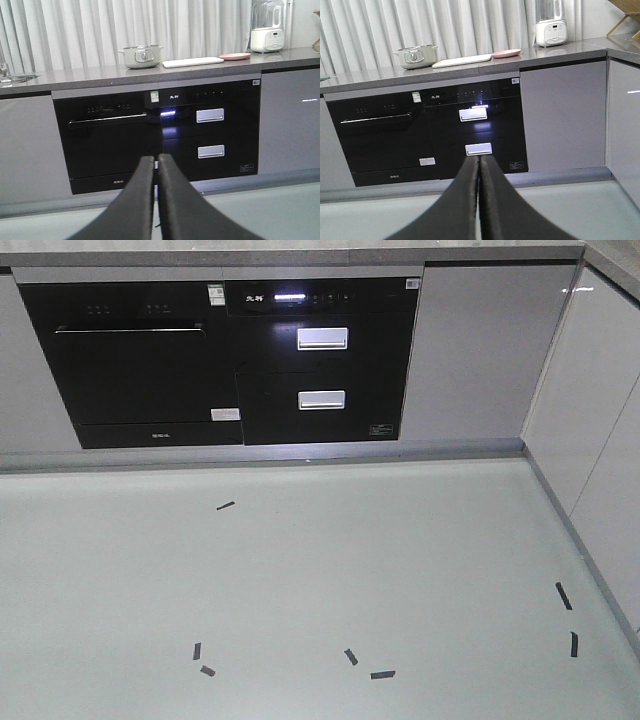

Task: Transfer vegetables to tray and serve
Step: 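Drive the base toward the counter with the pot, tray and plate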

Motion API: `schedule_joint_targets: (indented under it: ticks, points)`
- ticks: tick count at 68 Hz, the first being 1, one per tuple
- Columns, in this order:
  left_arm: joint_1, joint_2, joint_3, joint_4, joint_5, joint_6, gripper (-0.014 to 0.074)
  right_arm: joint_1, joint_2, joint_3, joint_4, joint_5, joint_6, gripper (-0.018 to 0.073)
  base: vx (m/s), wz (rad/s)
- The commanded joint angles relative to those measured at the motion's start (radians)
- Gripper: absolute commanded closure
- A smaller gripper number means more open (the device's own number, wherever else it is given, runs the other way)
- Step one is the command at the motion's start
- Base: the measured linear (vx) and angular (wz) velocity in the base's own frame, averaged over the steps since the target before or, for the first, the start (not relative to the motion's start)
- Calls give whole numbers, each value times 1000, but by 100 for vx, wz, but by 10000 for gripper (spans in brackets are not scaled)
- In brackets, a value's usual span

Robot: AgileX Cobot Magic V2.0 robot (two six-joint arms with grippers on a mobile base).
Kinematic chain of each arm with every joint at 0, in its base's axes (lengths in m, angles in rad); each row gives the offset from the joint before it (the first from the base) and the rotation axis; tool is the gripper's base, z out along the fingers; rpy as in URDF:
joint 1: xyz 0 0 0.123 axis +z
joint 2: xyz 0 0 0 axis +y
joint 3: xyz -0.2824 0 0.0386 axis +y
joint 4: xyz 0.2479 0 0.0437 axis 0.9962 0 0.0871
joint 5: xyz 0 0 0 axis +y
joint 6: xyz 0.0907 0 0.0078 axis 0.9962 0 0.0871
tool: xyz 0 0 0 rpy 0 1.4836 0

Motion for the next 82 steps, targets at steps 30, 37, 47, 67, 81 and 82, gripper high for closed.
schedule_joint_targets:
  ticks: [30, 37, 47, 67, 81, 82]
  points:
    - [0, -14, 27, -5, -76, -5, 602, 2, -6, 16, -3, -76, -4, 565, 12, -2]
    - [0, -14, 27, -5, -76, -5, 602, 2, -6, 16, -3, -76, -4, 565, 12, 5]
    - [0, -14, 27, -5, -76, -5, 602, 2, -6, 16, -3, -76, -4, 565, 12, 16]
    - [0, -14, 27, -5, -76, -5, 602, 2, -6, 16, -3, -76, -4, 565, 13, 17]
    - [0, -14, 27, -5, -76, -5, 602, 2, -6, 16, -3, -76, -4, 565, 13, 6]
    - [0, -14, 27, -5, -76, -5, 602, 2, -6, 16, -3, -76, -4, 565, 14, 3]
